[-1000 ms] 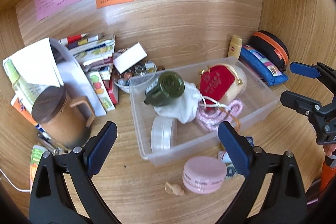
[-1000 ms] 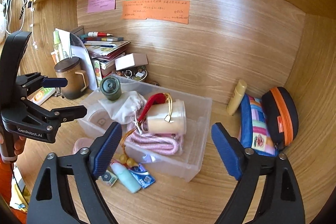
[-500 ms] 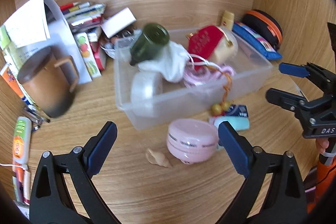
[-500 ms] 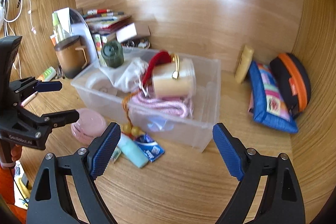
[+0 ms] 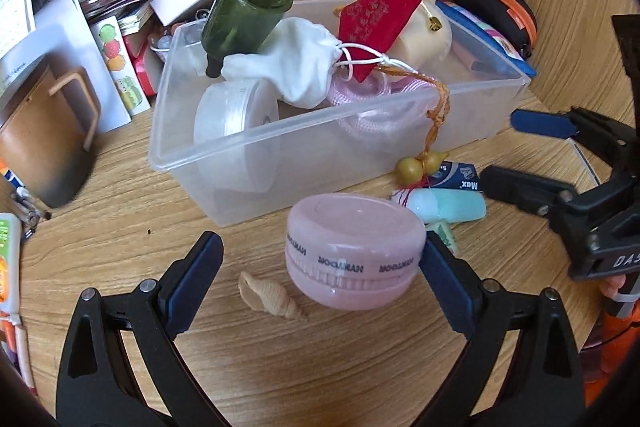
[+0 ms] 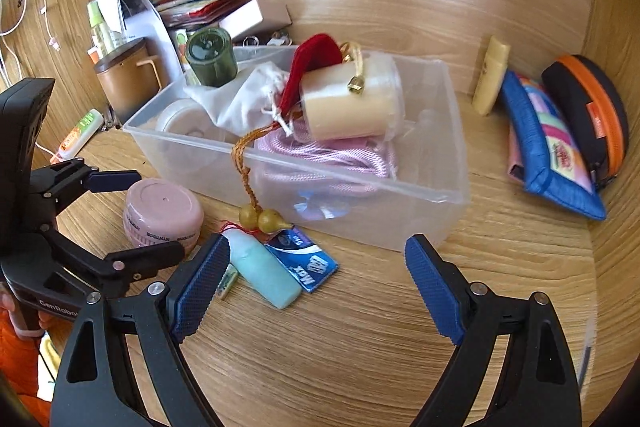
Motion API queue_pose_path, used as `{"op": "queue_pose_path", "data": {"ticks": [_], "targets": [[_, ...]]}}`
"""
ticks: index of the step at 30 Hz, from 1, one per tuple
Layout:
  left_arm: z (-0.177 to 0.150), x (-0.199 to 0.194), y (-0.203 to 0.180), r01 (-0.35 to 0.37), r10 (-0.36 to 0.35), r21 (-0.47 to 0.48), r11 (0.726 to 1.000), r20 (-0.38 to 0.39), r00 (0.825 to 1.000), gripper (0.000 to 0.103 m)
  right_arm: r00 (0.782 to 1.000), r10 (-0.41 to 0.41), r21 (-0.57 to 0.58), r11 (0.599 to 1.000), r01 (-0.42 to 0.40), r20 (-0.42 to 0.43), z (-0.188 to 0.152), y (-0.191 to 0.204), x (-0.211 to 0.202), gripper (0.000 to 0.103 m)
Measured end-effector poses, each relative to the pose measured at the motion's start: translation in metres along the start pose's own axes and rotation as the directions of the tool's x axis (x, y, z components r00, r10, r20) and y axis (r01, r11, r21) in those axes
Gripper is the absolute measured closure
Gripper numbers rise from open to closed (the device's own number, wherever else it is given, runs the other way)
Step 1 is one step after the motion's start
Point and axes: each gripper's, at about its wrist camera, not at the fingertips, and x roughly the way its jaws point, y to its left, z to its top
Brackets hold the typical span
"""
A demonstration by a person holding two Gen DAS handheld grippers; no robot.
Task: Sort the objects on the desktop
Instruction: 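Grasp the pink round compact with left tool while right tool grasps the gourd-bead cord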
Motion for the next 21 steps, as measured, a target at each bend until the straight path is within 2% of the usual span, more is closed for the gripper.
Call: {"op": "queue_pose_path", "data": {"ticks": [8,12,16,18,19,21], "targets": [[0.001,0.000,0.008,0.039,-0.039,-0.005,0.999,0.019,0.999,0.014,0.999,0.043,0.050,0.998,-0.042,-0.026,0.007,0.005,0.018,0.018],[-0.001,-0.001,0.011,0.072,-0.072,-0.006,0.997,0.022,0.997,0.023,0.997,0.053,0.034,0.998,-0.051,-0.049,0.011,0.012,0.027,0.032],[-0.003,0.000,0.014,0.095,-0.095,-0.012,0.995,0.028,0.995,0.029,0.997,0.043,0.016,0.999,-0.042,-0.071,0.012,0.021,0.035,0.037],[-0.004,0.001,0.016,0.114,-0.114,-0.020,0.993,0.029,0.993,0.035,0.996,0.043,0.021,0.999,-0.041,-0.077,0.013,0.022,0.038,0.038],[-0.005,0.001,0.019,0.117,-0.117,-0.021,0.993,0.027,0.993,0.041,0.996,0.046,0.027,0.999,-0.044,-0.079,0.014,0.022,0.040,0.038],[-0.007,-0.001,0.020,0.110,-0.109,-0.030,0.993,0.034,0.993,0.041,0.994,0.055,0.046,0.998,-0.051,-0.093,0.015,0.022,0.044,0.038]]}}
